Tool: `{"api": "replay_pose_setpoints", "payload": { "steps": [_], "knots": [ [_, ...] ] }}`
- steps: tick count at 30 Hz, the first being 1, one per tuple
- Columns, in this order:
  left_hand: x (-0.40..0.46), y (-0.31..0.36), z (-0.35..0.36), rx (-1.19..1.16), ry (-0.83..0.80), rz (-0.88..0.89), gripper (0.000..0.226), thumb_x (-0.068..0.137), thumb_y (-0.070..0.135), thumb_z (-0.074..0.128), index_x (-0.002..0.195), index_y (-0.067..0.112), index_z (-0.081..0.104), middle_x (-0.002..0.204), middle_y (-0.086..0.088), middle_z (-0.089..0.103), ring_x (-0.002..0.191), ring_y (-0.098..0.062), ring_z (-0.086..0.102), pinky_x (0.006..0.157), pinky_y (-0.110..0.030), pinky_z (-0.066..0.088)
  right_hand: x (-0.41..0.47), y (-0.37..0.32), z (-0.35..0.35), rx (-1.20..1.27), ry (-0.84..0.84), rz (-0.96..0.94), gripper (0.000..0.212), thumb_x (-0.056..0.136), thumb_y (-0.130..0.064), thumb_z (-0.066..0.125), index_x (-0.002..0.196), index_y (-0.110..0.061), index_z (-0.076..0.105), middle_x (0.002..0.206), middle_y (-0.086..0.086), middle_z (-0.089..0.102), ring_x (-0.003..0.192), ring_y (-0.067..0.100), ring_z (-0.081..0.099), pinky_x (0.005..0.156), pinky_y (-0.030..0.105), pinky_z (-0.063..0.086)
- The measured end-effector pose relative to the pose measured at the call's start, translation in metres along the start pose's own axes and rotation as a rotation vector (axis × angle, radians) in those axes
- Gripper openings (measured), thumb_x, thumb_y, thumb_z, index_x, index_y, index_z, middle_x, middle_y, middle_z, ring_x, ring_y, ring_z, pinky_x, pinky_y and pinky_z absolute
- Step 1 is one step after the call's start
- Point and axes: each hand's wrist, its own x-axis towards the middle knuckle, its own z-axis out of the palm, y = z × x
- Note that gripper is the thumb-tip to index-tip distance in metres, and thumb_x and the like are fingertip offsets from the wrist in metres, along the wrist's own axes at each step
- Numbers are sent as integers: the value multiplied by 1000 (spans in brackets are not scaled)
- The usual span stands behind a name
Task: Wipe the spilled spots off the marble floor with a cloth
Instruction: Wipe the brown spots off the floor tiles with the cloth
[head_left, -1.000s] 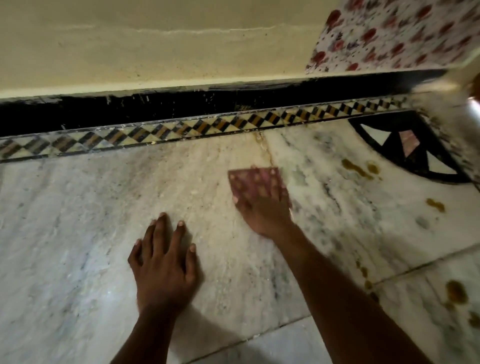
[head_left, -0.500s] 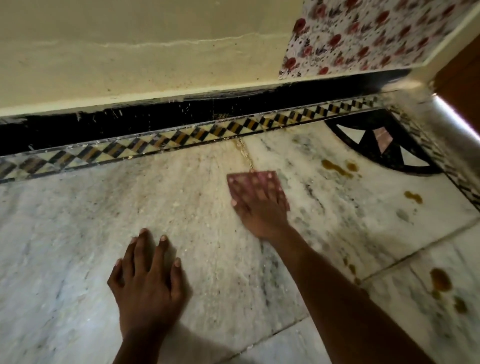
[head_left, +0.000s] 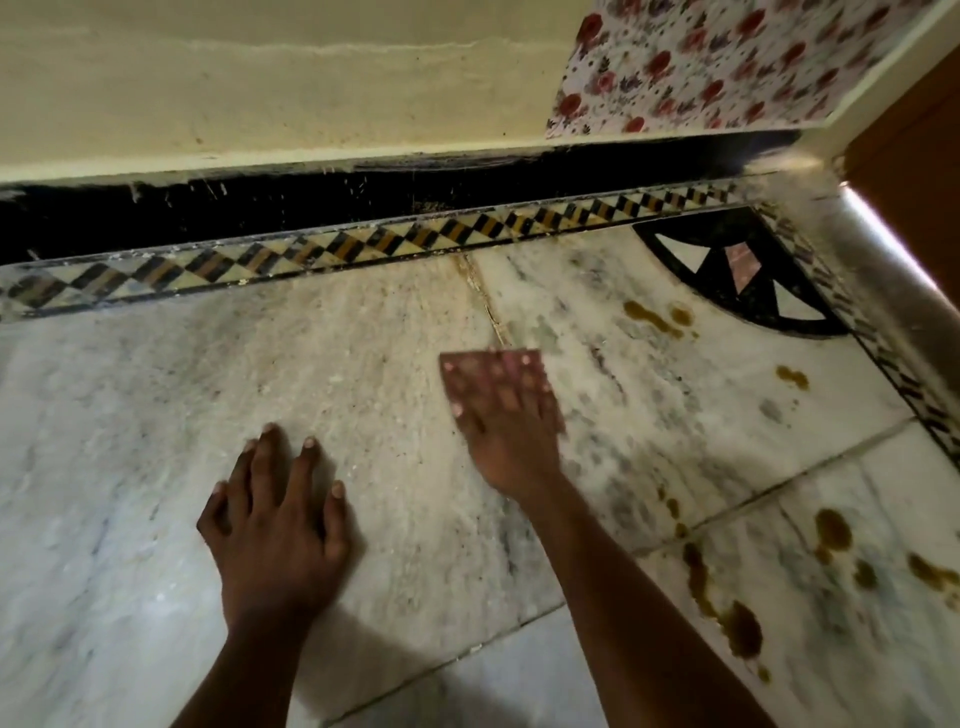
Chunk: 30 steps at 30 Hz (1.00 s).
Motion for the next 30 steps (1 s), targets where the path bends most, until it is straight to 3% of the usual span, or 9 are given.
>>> {"api": "replay_pose_setpoints", "payload": {
  "steps": [2, 5, 9, 13, 17, 20, 23, 27, 30],
  "knots": [
    [-1, 0, 0, 1, 1, 0, 64, 99, 52, 34, 155, 26, 51, 175, -10, 28, 160, -33, 27, 123, -58, 21, -52, 18, 3, -45, 43, -92, 48, 108, -65, 13, 154, -70, 1, 178, -13, -1, 165, 23, -12, 132, 49, -3],
    [1, -1, 0, 4, -2, 6, 64, 99, 52, 34, 156, 25, 50, 174, -11, 29, 160, -34, 27, 123, -58, 21, -69, 57, -4, -17, 155, 227, 52, 108, -65, 13, 160, -62, 10, 179, -6, 11, 165, 32, 4, 131, 57, 13],
    [0, -2, 1, 23, -1, 10, 63, 100, 52, 35, 155, 25, 49, 174, -10, 29, 160, -34, 27, 123, -58, 22, -4, 39, -19, 229, 181, 637, 52, 110, -58, 25, 157, -60, 0, 179, -2, 5, 165, 33, -7, 130, 59, -7],
    [1, 0, -1, 13, 16, 4, 64, 99, 53, 35, 154, 25, 51, 174, -9, 30, 160, -33, 28, 123, -57, 23, 9, -2, -17, 206, 226, 426, 55, 112, -44, 40, 151, -48, 1, 177, -2, 18, 165, 32, 1, 131, 60, -1],
    [0, 1, 0, 20, 23, 8, 63, 98, 51, 38, 153, 25, 52, 173, -9, 32, 158, -33, 30, 122, -57, 24, -19, -34, -25, 638, 199, -56, 38, 114, -25, 43, 144, -45, 56, 157, -25, 49, 155, 8, 34, 132, 51, 20],
    [0, 2, 1, 17, 38, 6, 62, 96, 48, 42, 152, 25, 53, 172, -9, 35, 157, -33, 33, 121, -57, 25, -27, -38, -52, 1294, 238, 117, 31, 113, -14, 46, 130, -14, 73, 125, 1, 77, 112, 7, 73, 100, 28, 57],
    [0, 2, 0, 13, 35, 5, 61, 96, 49, 41, 151, 25, 53, 172, -9, 35, 157, -33, 32, 121, -57, 24, -23, -6, -76, 1567, 264, 499, 25, 109, -20, 56, 126, -11, 72, 81, 2, 75, 62, 13, 69, 60, 25, 56],
    [-1, 1, 0, 9, 31, 2, 61, 97, 49, 40, 151, 25, 52, 172, -9, 34, 158, -33, 31, 121, -57, 25, -16, 49, -81, 1399, 439, 639, 36, 103, -31, 67, 136, -18, 69, 128, 11, 75, 115, 30, 74, 103, 53, 59],
    [-1, 2, 1, 13, 35, 3, 60, 97, 49, 41, 151, 25, 53, 171, -10, 35, 157, -34, 32, 120, -57, 25, -27, 68, -78, 943, 547, 714, 42, 96, -35, 74, 135, -23, 69, 140, 8, 67, 129, 28, 64, 111, 43, 51]
  ]
}}
